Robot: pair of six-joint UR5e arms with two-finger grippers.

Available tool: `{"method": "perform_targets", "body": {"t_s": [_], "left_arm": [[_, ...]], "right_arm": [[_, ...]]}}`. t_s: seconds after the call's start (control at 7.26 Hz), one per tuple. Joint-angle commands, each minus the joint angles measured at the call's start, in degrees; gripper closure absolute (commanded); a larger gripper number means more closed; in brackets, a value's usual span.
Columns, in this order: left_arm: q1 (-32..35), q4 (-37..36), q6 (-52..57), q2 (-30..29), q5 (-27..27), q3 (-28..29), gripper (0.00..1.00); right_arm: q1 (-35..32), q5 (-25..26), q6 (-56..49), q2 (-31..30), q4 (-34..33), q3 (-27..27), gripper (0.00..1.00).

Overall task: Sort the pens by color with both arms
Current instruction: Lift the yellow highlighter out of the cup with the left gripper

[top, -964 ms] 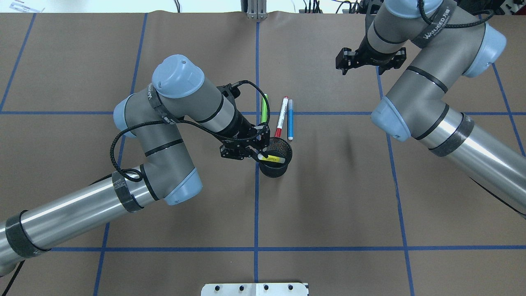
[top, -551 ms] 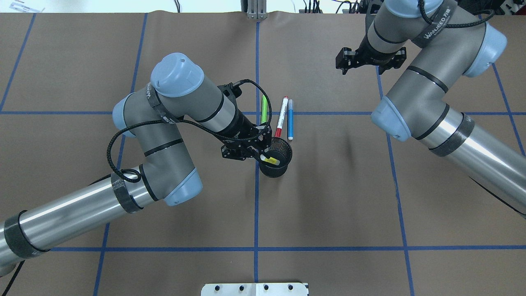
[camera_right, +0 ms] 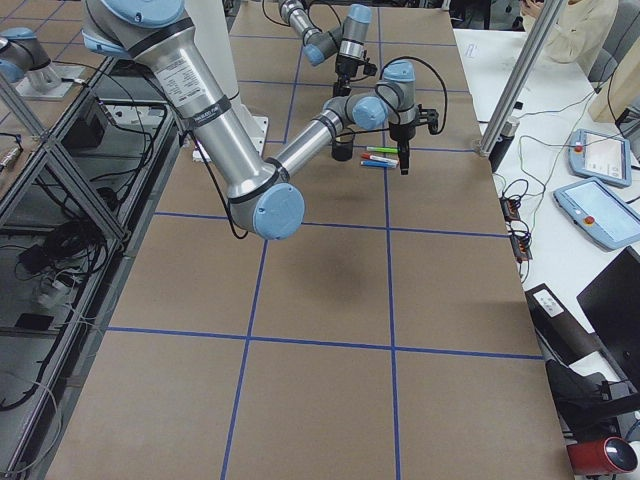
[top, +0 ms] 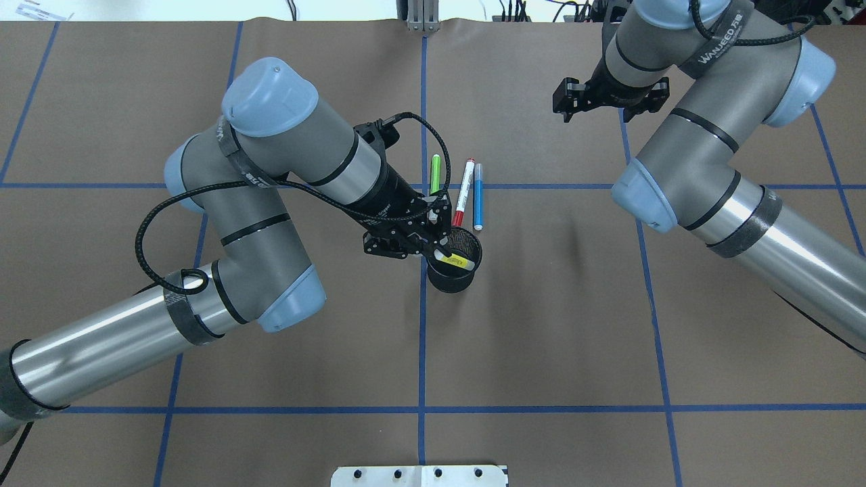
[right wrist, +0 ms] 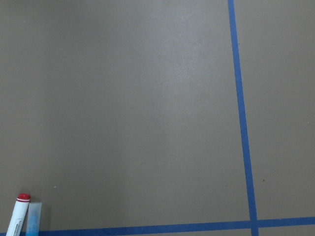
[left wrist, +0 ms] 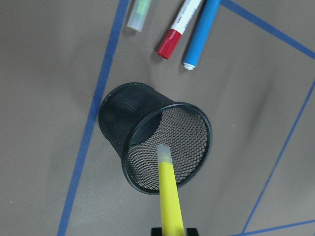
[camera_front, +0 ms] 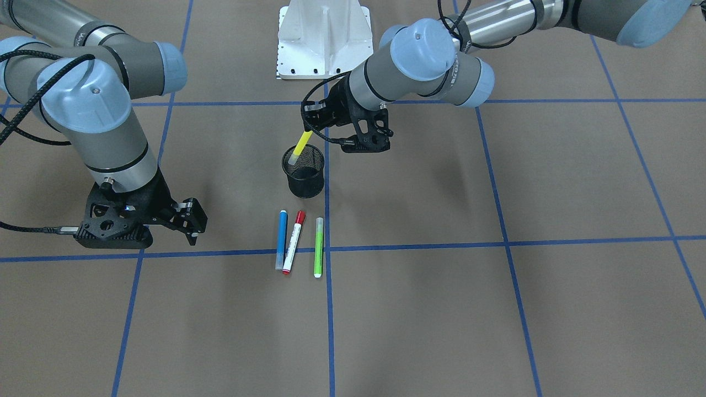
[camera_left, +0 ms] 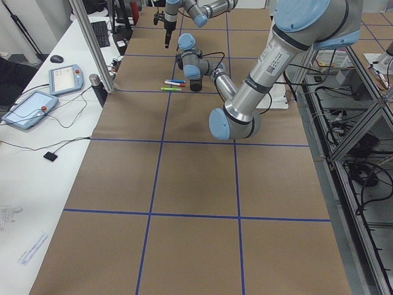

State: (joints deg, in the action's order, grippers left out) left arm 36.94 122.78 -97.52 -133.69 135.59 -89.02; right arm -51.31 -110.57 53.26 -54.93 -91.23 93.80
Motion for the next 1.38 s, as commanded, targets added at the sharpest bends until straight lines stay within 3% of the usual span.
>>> {"method": "perform_targets", "body": {"t_s": [0.0,0.28,0.69,1.24], "left_arm": [[4.3,0.0,0.1,0.1,2.8,-1.9,0.76],[9.0,0.4,0.1,0.3,6.3,-2.4,0.76],[13.1,1.1,0.3,0.4,5.5,-2.7,0.76],[13.5,1.2,0.8,1.2,-11.4,1.3,0.76]], "right_arm": [[0.0,-0.1,0.0,-0.1,0.0,0.2,0.02],[0.1,-0.1,0.1,-0.2,0.1,0.2,0.02],[0.1,-0.1,0.1,0.0,0.1,0.1,0.02],[0.2,-0.2,0.7,-0.1,0.3,0.4,0.02]]}}
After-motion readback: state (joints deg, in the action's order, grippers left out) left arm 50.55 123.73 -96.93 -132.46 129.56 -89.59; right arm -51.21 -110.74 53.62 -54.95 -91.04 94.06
